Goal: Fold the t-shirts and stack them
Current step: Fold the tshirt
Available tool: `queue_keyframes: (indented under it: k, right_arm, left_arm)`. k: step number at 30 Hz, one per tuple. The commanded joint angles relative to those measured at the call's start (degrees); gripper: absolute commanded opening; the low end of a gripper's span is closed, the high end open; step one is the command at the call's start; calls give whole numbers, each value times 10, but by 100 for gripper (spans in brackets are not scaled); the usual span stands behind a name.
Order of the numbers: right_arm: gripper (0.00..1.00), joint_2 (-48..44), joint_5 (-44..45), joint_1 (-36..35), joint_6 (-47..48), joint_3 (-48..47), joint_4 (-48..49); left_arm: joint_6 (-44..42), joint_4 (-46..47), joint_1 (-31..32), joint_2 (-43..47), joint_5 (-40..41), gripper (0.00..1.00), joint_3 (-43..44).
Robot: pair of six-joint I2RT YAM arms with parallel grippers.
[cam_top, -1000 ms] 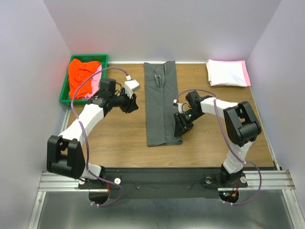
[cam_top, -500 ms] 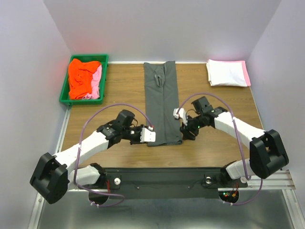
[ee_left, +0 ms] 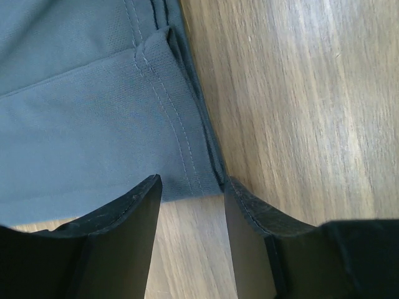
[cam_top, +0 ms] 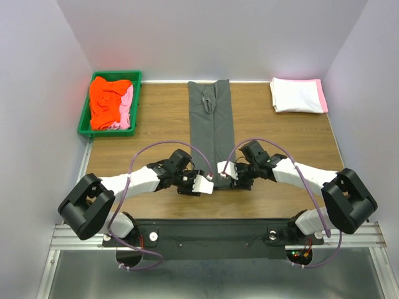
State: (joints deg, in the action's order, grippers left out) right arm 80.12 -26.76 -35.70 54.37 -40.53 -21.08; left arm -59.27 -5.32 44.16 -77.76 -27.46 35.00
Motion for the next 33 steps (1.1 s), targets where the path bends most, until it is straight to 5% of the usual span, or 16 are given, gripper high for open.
queue_keyframes:
  k: [1,21,33]
  right_arm:
    - [57,-2,14,-20,22,15,40]
    - [59,-31,23,-36,31,52,39]
    - [34,8,36,-37,14,47,47]
  left_arm:
    - [-11,26,3,0,-2,56,14]
    - [0,-21,15,9,-33,55,36]
    - [-18,-39,16,-22,-37,46,31]
